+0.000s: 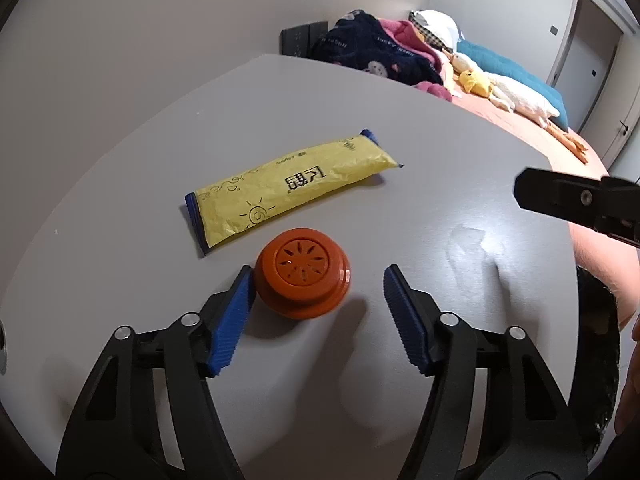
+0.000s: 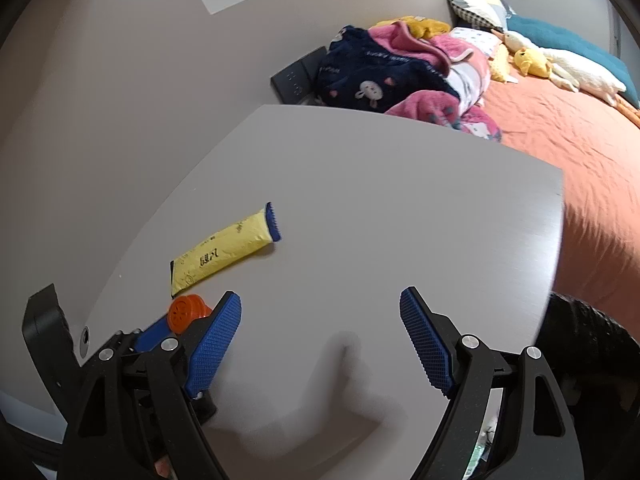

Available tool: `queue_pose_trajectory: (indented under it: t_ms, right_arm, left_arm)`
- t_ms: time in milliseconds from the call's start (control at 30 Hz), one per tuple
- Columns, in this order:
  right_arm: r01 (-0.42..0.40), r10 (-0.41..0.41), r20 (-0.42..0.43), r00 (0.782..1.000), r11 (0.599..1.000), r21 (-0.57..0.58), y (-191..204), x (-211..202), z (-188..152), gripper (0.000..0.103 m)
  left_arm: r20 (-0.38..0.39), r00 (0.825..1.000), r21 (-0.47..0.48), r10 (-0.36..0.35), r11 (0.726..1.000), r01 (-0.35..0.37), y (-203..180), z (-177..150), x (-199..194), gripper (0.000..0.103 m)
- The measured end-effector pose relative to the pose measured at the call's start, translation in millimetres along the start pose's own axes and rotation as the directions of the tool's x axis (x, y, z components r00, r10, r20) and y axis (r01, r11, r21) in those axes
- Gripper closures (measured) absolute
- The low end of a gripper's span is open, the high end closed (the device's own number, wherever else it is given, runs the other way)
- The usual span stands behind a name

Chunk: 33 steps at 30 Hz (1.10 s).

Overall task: Collect trash
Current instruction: 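Grasp the orange cap with the left tool while the right tool grasps the yellow tube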

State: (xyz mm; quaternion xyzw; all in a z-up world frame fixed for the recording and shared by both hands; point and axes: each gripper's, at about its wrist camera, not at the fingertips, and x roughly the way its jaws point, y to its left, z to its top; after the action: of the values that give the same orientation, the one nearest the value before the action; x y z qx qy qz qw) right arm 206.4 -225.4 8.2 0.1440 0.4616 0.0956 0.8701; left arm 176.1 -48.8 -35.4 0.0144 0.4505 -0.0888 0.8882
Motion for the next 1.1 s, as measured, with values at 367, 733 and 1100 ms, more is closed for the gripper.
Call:
queue_pose_trajectory:
  t_ms: [367,733,1100]
  right_arm:
    - [-0.015,0.015,-0.066,0.998,1.000,0.006,30.0,40.0,10.7,0.021]
    - [-0.031,0.030,-0.135,0.990,1.000,0.000,69.0,72.6,22.1,0.021]
    - [0.009,-0.013,-0.174,0.985,1.000,-0.027,106.9,99.7,36.1,0.021]
  left_arm:
    - [0.009,1.000,0.011,-0.021,1.000,0.021,12.6,5.8,3.7,0.058]
    - [0.044,0.995,-0.090,0.086,0.993,-0.082,67.5,10.6,-19.3,0.058]
    - [0.049,0.982,-0.185,0.182,0.968,-0.171,118.2,5.8,-32.2,0.058]
